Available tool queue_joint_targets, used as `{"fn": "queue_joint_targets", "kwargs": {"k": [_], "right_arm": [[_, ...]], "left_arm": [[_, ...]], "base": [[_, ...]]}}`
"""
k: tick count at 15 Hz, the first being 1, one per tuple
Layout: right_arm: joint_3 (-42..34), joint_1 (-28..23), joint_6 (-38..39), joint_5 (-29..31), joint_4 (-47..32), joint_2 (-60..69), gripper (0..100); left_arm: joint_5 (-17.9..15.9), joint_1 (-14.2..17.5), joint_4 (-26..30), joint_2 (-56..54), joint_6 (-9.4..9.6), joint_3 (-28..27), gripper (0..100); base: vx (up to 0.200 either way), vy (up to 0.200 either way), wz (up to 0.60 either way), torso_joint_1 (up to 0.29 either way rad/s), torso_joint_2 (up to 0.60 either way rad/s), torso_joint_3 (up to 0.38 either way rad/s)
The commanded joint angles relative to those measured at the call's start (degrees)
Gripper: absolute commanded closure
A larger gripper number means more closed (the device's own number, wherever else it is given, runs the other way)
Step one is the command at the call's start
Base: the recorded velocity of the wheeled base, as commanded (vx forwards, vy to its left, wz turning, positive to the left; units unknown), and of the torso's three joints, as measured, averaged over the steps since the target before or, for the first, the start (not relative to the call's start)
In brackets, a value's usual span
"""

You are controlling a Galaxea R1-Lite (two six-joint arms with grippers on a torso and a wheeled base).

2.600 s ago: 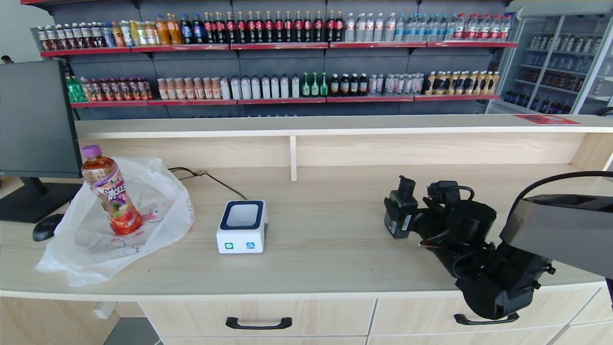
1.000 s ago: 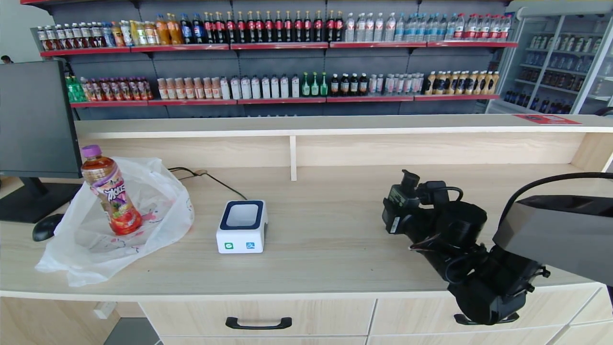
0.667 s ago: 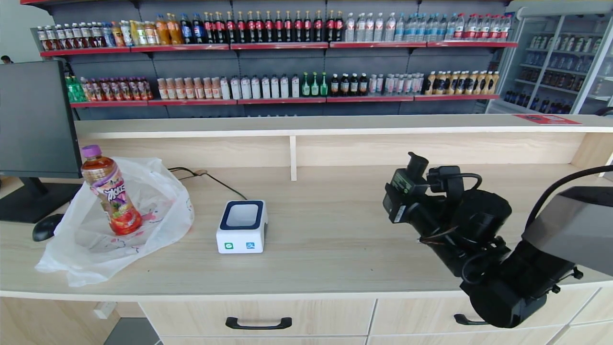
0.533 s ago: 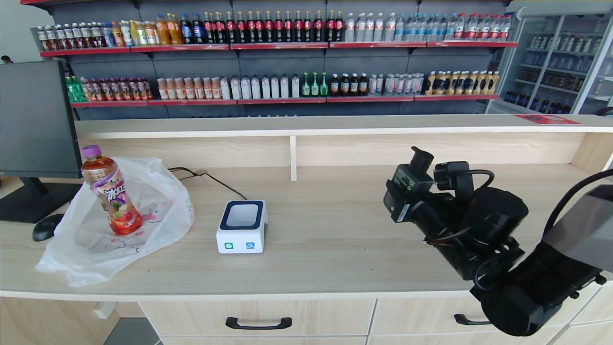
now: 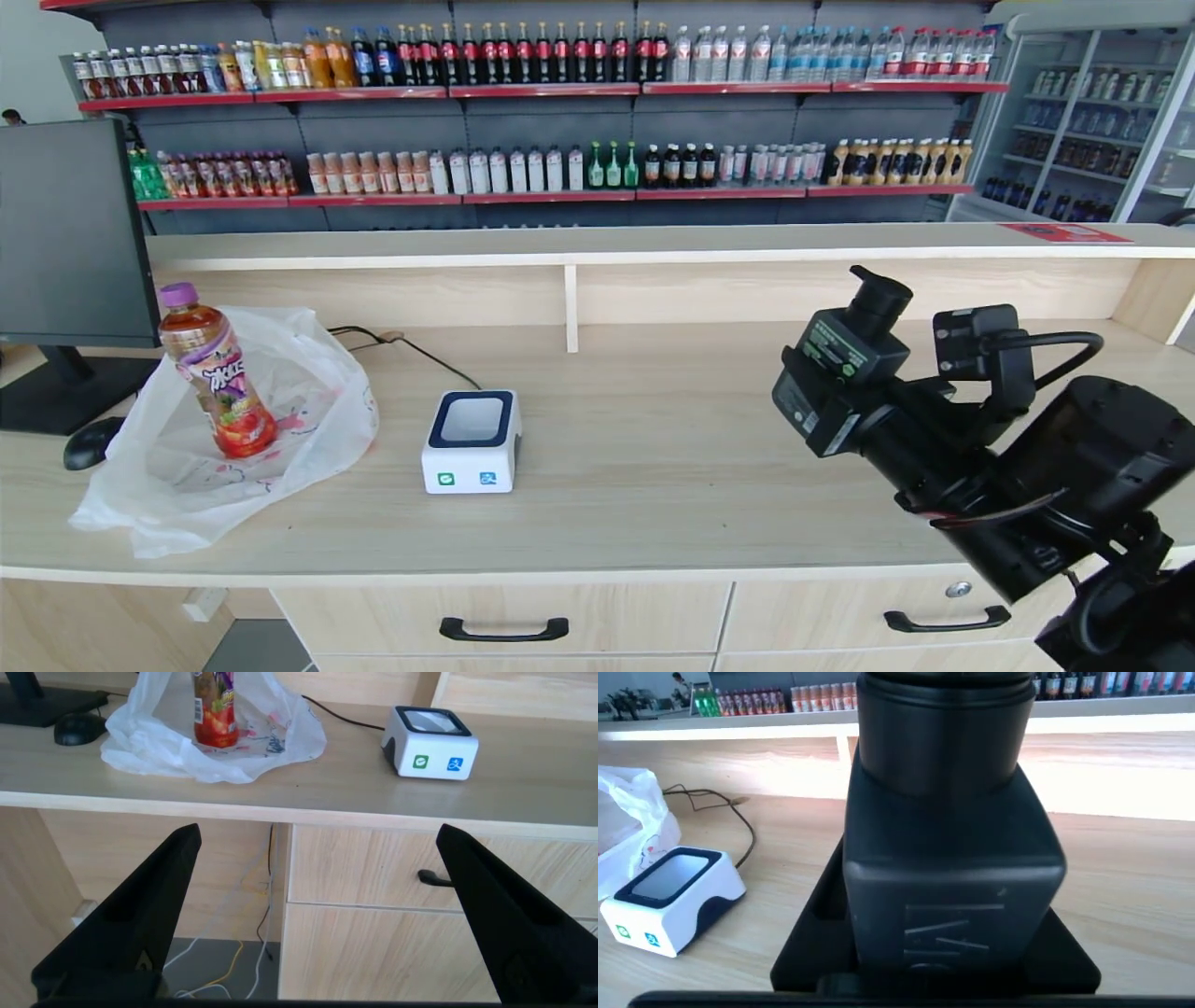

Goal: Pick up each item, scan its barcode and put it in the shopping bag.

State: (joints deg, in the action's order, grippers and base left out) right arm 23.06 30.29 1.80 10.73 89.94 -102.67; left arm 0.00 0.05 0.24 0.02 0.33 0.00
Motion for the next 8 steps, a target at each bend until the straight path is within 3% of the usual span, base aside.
{"fn": "queue_joint_targets", "kwargs": {"k": [1,8], "right_arm": [[-1.27,3.81,-0.22,-0.01,0.06,1.95,100],[0.84,6.18,3.56,-0.27,0.06,1.86,100]], "left_arm": [[0.0,0.04,0.02,-0.02,0.02,0.0,0],[0.0,-0.05,0.02,-0.02,0.02,0.0,0]], "base": [[0.0,0.0,0.0,0.0,0.0,0.0],[0.0,0.0,0.0,0.0,0.0,0.0]]}}
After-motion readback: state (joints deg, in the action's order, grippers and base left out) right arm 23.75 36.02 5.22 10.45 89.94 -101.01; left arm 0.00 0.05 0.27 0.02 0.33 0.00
